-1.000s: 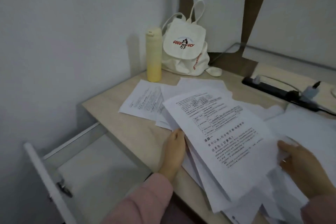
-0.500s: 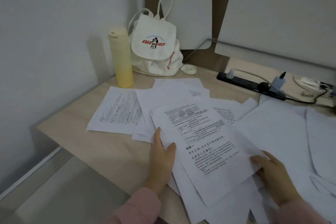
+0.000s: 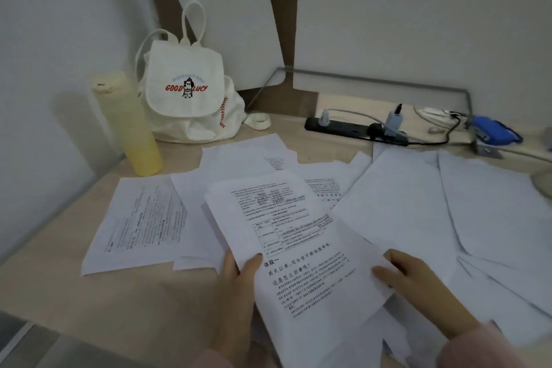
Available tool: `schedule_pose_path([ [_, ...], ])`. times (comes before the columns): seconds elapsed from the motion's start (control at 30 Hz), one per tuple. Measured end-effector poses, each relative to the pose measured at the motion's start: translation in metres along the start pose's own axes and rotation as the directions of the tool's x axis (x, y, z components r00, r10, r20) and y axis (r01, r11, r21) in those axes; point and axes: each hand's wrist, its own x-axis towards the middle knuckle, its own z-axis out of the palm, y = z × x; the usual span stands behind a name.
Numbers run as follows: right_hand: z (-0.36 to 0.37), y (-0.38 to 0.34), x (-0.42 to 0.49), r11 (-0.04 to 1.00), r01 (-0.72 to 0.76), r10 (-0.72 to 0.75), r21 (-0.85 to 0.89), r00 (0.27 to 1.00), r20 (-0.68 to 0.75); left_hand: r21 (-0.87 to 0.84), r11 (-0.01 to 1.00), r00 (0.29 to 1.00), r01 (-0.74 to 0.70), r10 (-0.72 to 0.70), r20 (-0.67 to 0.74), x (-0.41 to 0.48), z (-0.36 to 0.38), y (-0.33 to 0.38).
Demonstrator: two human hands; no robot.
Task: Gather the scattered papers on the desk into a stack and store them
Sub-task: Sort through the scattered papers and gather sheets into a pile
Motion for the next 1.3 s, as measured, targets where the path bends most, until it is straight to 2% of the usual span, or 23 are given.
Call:
schedule_pose_path([
  [0.03, -0.001, 0.002, -0.004, 0.999, 0.021, -0.020, -0.042, 1.000, 0.012, 0.002, 1.000, 1.000, 0.000, 0.000, 0.017, 0.000, 0.003, 0.000],
  [0.1, -0.008, 0.008, -0.009, 0.997, 0.058, -0.061, -0.053, 0.997, -0.056, -0.010, 1.000, 0.999, 0.006, -0.006, 0.044, 0.000, 0.008, -0.002],
  [0.23, -0.042, 0.028, -0.015, 0.997, 0.067, -0.076, -0.037, 0.930, -0.360, -0.045, 0.999, 0.996, 0.005, -0.001, 0.092, -0.009, 0.016, 0.000],
  [0.33, -0.079, 0.052, -0.009, 0.983, -0.045, -0.044, -0.178, 0.885, -0.463, -0.069, 0.998, 0.991, -0.004, 0.013, 0.133, -0.019, 0.025, -0.001],
  [0.43, -0.108, 0.076, 0.001, 0.953, -0.153, 0.019, -0.263, 0.893, -0.449, -0.099, 0.995, 0.990, -0.007, 0.021, 0.140, -0.028, 0.036, -0.006],
  [0.57, -0.120, 0.099, 0.014, 0.875, -0.207, 0.030, -0.437, 0.925, -0.378, -0.090, 0.995, 0.993, -0.036, 0.046, 0.113, -0.037, 0.050, -0.017],
  [0.7, -0.124, 0.109, 0.021, 0.601, -0.174, -0.197, -0.780, 0.914, -0.356, -0.020, 0.998, 0.996, -0.057, 0.059, 0.068, -0.042, 0.060, -0.031],
  [0.73, -0.126, 0.110, 0.023, 0.549, -0.166, -0.242, -0.819, 0.907, -0.346, 0.008, 0.998, 0.996, -0.066, 0.065, 0.058, -0.042, 0.061, -0.034],
  [0.77, -0.127, 0.112, 0.023, 0.540, -0.148, -0.277, -0.829, 0.898, -0.341, 0.036, 0.997, 0.996, -0.074, 0.073, 0.043, -0.043, 0.063, -0.037],
  [0.87, -0.130, 0.117, 0.026, 0.596, -0.053, -0.355, -0.801, 0.877, -0.322, 0.091, 0.991, 0.995, -0.096, 0.098, -0.020, -0.042, 0.065, -0.042],
  [1.0, -0.140, 0.122, 0.027, 0.562, -0.016, -0.370, -0.827, 0.889, -0.269, 0.115, 0.990, 0.995, -0.078, 0.085, -0.061, -0.041, 0.067, -0.045],
  [1.1, -0.148, 0.123, 0.026, 0.487, -0.007, -0.378, -0.874, 0.899, -0.219, 0.125, 0.989, 0.993, -0.075, 0.085, -0.078, -0.041, 0.068, -0.045],
  [1.13, -0.151, 0.119, 0.026, 0.514, 0.012, -0.389, -0.858, 0.894, -0.221, 0.134, 0.988, 0.993, -0.078, 0.088, -0.073, -0.040, 0.068, -0.045],
  [1.23, -0.155, 0.092, 0.018, 0.698, 0.147, -0.476, -0.701, 0.826, -0.301, 0.153, 0.985, 0.993, -0.085, 0.097, -0.072, -0.039, 0.069, -0.045],
  [1.3, -0.150, 0.066, 0.008, 0.730, 0.304, -0.577, -0.612, 0.754, -0.314, 0.166, 0.982, 0.991, -0.091, 0.107, -0.085, -0.038, 0.068, -0.046],
])
